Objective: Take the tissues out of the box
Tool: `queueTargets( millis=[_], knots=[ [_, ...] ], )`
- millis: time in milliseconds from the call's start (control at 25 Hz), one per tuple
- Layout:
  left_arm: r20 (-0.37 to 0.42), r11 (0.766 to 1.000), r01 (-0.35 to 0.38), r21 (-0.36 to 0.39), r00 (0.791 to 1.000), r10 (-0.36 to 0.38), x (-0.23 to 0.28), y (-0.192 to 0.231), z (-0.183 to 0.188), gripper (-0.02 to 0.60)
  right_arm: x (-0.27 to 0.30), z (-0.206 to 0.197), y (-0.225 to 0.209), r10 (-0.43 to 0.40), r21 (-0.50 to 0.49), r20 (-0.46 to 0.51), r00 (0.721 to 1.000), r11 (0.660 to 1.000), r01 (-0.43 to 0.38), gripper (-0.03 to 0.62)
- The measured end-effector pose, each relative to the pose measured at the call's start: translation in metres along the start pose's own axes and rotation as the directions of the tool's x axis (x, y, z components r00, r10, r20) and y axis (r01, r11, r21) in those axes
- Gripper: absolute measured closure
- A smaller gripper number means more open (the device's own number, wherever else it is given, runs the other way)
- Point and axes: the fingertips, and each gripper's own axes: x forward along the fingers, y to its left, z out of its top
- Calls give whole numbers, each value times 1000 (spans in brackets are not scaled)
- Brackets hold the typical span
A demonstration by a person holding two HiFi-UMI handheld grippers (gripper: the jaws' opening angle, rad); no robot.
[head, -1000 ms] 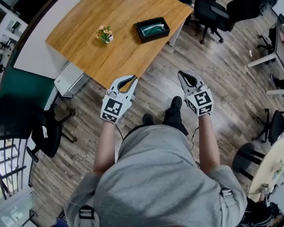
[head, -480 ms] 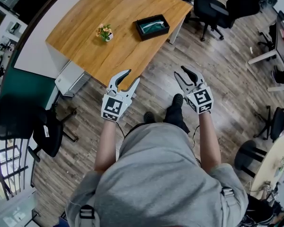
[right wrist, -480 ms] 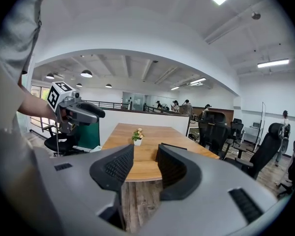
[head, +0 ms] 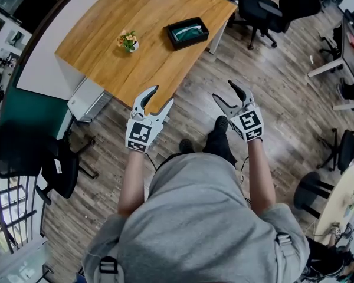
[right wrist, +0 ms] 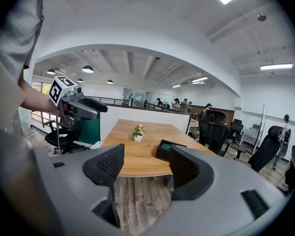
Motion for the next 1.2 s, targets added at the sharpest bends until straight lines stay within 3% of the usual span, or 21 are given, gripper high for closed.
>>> queueTargets(
  millis=[520,1200],
  knots=[
    [-15,1000,-9,-21,1000,8,23,18,1,342,22,-9,-16,33,32,-11,999,999,-33,306],
    [-118,1000,-18,10,993,19,103,50,10,342,81,-10,-102,99,42,-16,995,994,-98,306]
  ],
)
